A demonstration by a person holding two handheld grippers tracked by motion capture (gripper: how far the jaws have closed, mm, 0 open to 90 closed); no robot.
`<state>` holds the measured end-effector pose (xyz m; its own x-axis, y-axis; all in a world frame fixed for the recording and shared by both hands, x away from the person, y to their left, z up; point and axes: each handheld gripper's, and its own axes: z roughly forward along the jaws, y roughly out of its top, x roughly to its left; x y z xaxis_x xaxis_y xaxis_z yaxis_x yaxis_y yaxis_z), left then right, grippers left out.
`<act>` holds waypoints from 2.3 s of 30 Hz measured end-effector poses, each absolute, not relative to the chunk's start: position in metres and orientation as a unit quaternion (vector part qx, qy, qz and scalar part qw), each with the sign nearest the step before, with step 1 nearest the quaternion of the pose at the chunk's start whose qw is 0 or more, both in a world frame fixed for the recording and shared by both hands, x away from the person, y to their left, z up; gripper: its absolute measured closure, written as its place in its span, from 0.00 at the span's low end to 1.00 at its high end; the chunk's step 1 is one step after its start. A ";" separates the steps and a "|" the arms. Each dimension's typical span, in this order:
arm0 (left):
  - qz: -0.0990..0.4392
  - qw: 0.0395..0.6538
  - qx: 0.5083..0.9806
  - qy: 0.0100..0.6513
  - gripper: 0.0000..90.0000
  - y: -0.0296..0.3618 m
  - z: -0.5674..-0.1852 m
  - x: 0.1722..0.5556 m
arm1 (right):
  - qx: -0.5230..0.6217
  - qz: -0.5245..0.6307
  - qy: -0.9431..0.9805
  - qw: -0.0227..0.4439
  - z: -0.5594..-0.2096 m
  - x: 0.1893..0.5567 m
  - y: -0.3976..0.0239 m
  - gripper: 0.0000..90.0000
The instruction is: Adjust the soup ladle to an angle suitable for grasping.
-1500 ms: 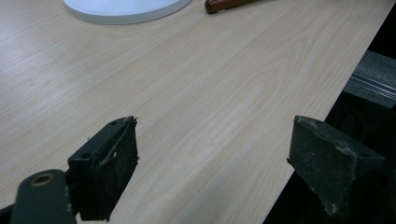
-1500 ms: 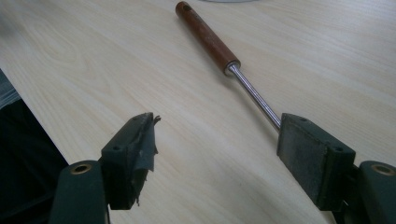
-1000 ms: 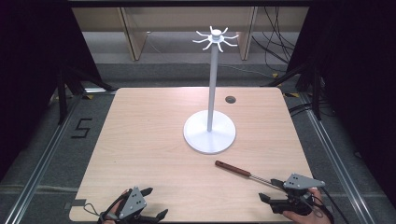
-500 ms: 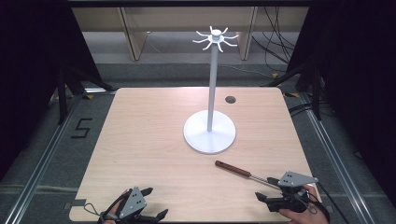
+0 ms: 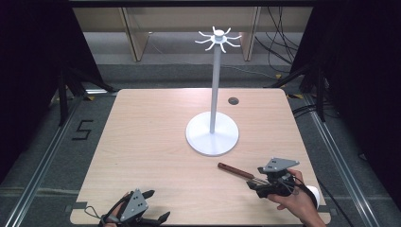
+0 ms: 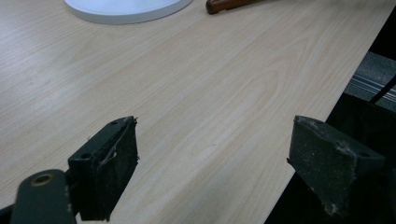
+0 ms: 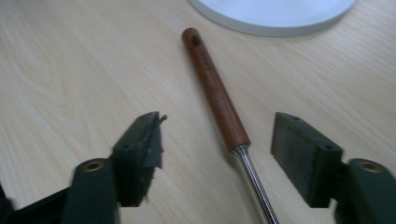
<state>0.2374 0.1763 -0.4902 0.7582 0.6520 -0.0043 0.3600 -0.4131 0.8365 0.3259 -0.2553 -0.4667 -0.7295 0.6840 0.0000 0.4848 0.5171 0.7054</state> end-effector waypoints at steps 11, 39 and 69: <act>0.157 0.443 0.823 0.318 0.17 0.176 -0.490 0.236 | 0.301 0.275 0.902 0.143 -0.463 0.345 -0.231 0.45; 0.160 0.450 0.819 0.318 0.17 0.176 -0.491 0.236 | 0.282 0.154 0.944 0.073 -0.473 0.387 -0.193 0.71; 0.154 0.448 0.820 0.322 0.17 0.176 -0.491 0.236 | 0.236 0.120 0.961 0.076 -0.465 0.398 -0.184 0.82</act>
